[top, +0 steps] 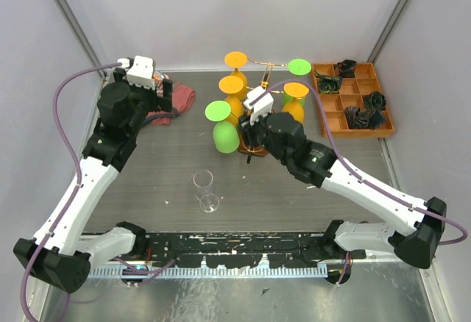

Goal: Place the wine glass upside down on the wine glass rack

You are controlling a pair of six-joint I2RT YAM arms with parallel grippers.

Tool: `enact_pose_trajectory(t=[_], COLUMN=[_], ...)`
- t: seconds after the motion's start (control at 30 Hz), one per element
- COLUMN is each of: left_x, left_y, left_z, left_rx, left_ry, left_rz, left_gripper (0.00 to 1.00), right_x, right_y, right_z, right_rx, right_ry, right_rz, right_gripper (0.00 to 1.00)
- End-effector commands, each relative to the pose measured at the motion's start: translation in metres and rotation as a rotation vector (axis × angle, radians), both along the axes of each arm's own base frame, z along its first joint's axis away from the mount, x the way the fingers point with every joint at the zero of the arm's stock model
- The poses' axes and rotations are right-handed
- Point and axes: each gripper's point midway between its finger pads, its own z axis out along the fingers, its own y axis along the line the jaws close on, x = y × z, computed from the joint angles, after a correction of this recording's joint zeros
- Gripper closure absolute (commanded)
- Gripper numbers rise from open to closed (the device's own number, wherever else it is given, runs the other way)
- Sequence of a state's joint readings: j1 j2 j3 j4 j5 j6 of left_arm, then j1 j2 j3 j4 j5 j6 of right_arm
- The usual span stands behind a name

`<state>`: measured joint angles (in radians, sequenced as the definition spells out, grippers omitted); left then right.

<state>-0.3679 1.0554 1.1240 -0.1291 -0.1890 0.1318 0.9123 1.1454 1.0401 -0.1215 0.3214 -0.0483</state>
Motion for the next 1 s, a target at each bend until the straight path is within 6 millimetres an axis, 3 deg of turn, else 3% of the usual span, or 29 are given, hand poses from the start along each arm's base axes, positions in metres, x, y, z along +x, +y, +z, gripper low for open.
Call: enact_pose_trajectory(t=[0.0, 0.1, 0.4, 0.67, 0.97], left_x=[0.000, 0.002, 0.008, 0.011, 0.005], left_y=[0.000, -0.001, 0.004, 0.016, 0.016], left_z=[0.013, 0.016, 0.027, 0.025, 0.016], left_rx=[-0.008, -0.021, -0.092, -0.120, -0.135], left_ry=[0.050, 0.071, 0.081, 0.147, 0.162], left_rz=[0.005, 0.008, 0.076, 0.177, 0.171], left_gripper=[0.02, 0.02, 0.02, 0.02, 0.02], right_x=[-0.024, -0.039, -0.085, -0.108, -0.119], right_y=[0.016, 0.026, 0.048, 0.086, 0.098], right_z=[0.025, 0.026, -0.005, -0.022, -0.035], right_rx=[0.068, 0.085, -0.057, -0.097, -0.120], right_ry=[0.147, 0.220, 0.346, 0.405, 0.428], right_rz=[0.096, 0.161, 0.270, 0.364, 0.378], right_gripper=[0.60, 0.60, 0.60, 0.57, 0.56])
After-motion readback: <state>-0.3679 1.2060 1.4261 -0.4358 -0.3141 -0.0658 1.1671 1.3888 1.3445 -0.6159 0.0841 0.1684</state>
